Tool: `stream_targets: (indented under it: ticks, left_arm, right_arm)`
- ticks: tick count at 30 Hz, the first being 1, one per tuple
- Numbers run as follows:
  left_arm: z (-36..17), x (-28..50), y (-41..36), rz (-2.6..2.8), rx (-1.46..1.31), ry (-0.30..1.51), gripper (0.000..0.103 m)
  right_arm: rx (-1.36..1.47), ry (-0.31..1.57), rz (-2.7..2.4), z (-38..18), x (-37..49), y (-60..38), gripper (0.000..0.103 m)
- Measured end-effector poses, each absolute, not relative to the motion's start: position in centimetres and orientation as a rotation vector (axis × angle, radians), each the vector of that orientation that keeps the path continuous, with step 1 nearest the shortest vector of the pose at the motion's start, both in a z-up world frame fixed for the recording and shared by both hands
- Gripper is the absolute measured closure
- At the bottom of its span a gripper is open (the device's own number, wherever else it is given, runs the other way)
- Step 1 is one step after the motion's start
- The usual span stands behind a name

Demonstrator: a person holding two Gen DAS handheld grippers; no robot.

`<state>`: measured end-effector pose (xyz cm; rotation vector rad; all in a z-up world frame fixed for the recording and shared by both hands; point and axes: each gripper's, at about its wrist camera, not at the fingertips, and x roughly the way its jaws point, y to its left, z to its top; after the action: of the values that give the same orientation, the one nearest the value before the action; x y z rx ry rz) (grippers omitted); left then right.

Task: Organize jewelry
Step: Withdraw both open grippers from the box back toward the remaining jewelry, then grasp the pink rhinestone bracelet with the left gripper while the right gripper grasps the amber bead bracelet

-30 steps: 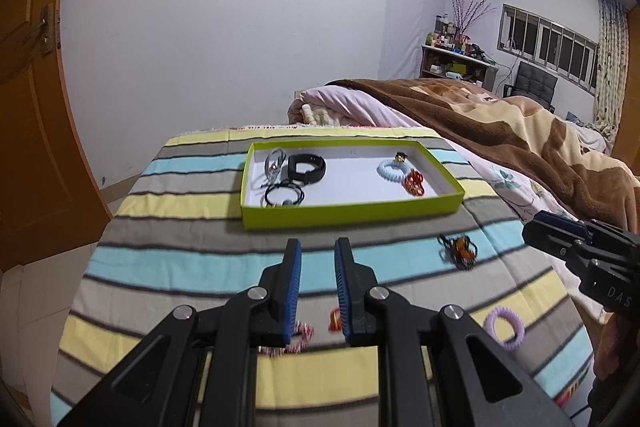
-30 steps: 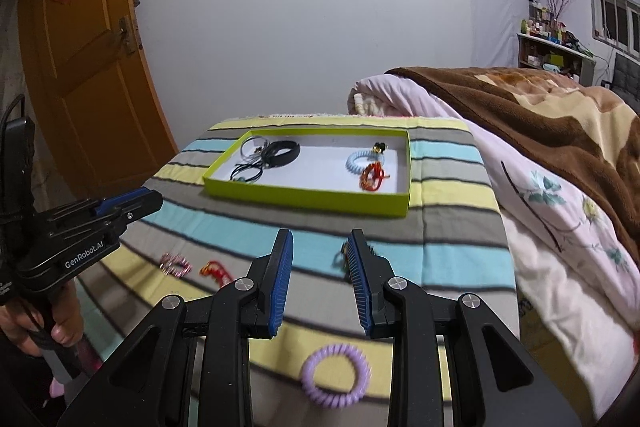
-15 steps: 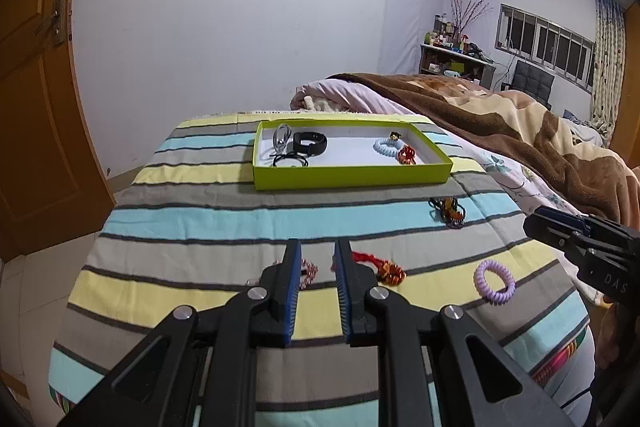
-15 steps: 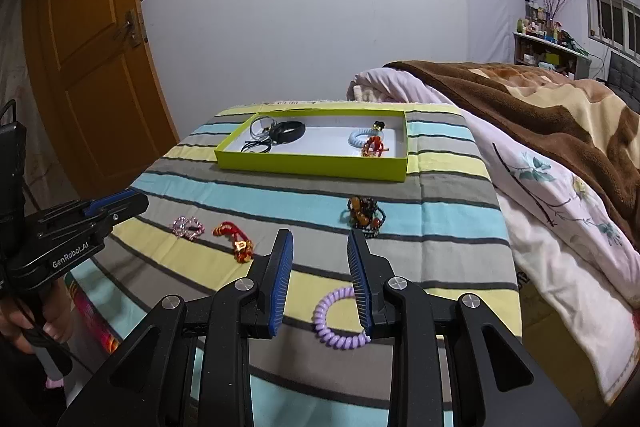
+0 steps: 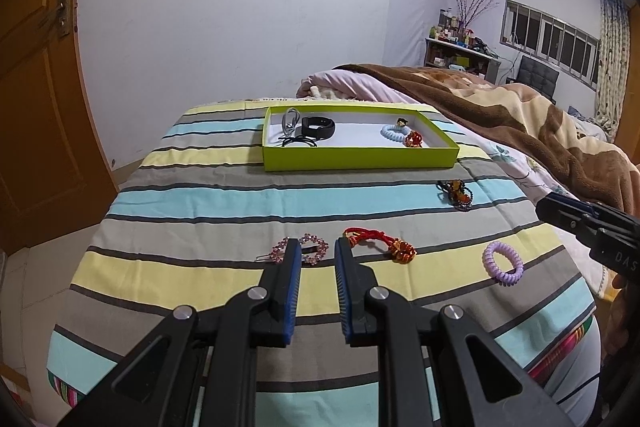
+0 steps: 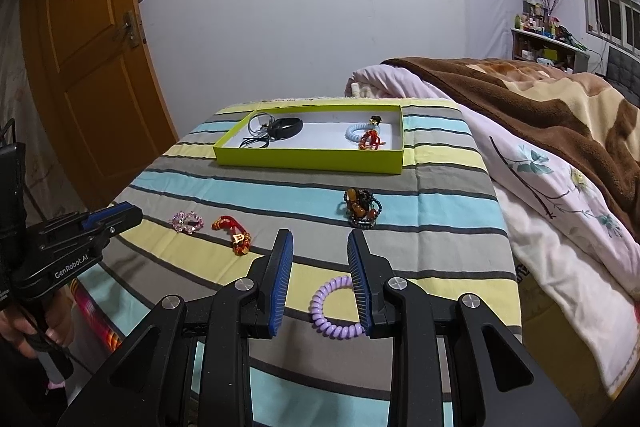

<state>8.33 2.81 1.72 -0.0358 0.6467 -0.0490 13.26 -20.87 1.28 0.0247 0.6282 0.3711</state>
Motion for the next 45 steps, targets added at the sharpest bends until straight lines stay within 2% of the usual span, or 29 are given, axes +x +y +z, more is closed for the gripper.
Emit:
stream_targets:
  ticks: [9,18,30,36,38,40,45]
  left_arm:
    - [0.9,8.8,4.2,-0.022,-0.04,0.666,0.085]
    - [-0.1,9.4,4.8,-0.029,-0.052,0.693,0.074]
    - [-1.4,11.9,5.0,-0.039,-0.001,0.722,0.066]
    - [-2.1,13.4,5.9,-0.059,-0.016,0.755,0.066]
    - [-2.2,13.7,5.9,-0.066,-0.013,0.759,0.065]
    - [-2.4,13.9,5.9,-0.083,-0.012,0.768,0.063]
    - [-2.7,14.6,5.6,-0.126,-0.001,0.802,0.061]
  right_arm:
    - [0.023,0.65,0.376,0.6,14.2,-20.8,0.074]
    - [0.027,0.677,0.369,-0.4,15.5,-21.1,0.074]
    - [-0.02,0.709,0.375,-1.5,18.6,-20.9,0.074]
    - [-0.045,0.736,0.374,-2.1,21.1,-20.8,0.073]
    - [-0.048,0.753,0.384,-2.5,22.1,-20.8,0.07]
    - [-0.056,0.77,0.384,-2.8,22.9,-20.6,0.056]
    - [-0.098,0.802,0.399,-3.6,24.7,-19.6,0.056]
